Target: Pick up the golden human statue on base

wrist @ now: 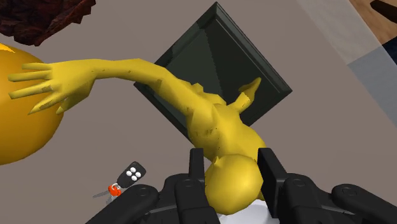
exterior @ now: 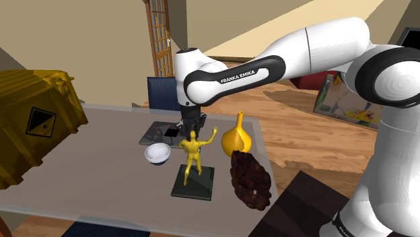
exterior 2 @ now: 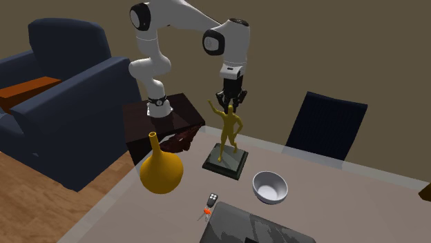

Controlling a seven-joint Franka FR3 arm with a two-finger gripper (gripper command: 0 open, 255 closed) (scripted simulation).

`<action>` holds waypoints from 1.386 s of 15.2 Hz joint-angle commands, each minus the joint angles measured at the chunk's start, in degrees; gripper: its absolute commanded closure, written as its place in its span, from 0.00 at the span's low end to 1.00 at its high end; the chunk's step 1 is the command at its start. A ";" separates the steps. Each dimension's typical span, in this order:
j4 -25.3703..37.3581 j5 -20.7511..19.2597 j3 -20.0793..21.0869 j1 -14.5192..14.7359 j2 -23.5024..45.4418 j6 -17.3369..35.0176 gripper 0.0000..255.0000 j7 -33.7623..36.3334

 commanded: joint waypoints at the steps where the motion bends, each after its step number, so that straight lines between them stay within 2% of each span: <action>1: -0.03 -0.01 0.01 0.02 0.05 -0.03 1.00 0.00; 4: -0.16 -0.01 0.00 0.00 0.03 0.10 1.00 -0.01; 19: 9.52 0.67 0.27 0.21 -1.37 -10.90 1.00 -0.93; 21: 9.63 0.68 0.28 0.21 -1.37 -11.01 1.00 -0.94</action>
